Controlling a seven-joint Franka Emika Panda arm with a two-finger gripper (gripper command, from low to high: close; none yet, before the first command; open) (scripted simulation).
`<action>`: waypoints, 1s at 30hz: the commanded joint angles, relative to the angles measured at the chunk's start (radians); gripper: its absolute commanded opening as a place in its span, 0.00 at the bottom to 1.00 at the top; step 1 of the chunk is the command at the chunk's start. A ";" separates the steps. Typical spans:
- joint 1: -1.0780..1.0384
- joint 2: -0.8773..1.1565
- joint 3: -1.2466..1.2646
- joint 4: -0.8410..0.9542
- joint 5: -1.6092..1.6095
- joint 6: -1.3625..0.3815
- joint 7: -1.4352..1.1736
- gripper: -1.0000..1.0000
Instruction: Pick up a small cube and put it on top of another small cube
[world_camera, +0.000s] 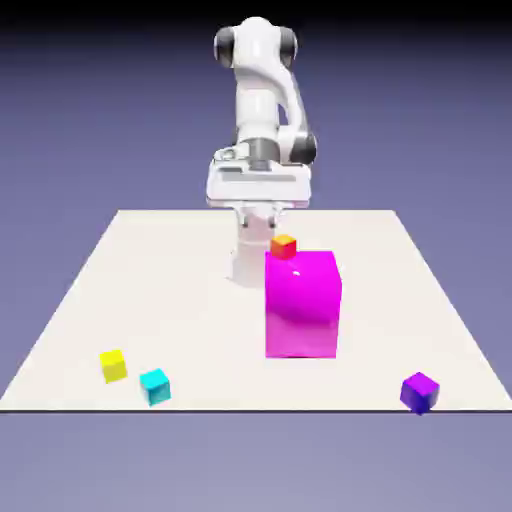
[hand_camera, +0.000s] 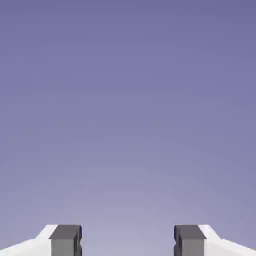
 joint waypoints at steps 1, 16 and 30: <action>0.002 0.024 0.009 0.024 -0.007 -0.021 -0.044 0.50; 0.039 0.381 0.150 0.376 -0.119 -0.335 -0.696 0.50; 0.073 0.713 0.282 0.705 -0.224 -0.628 -1.305 0.50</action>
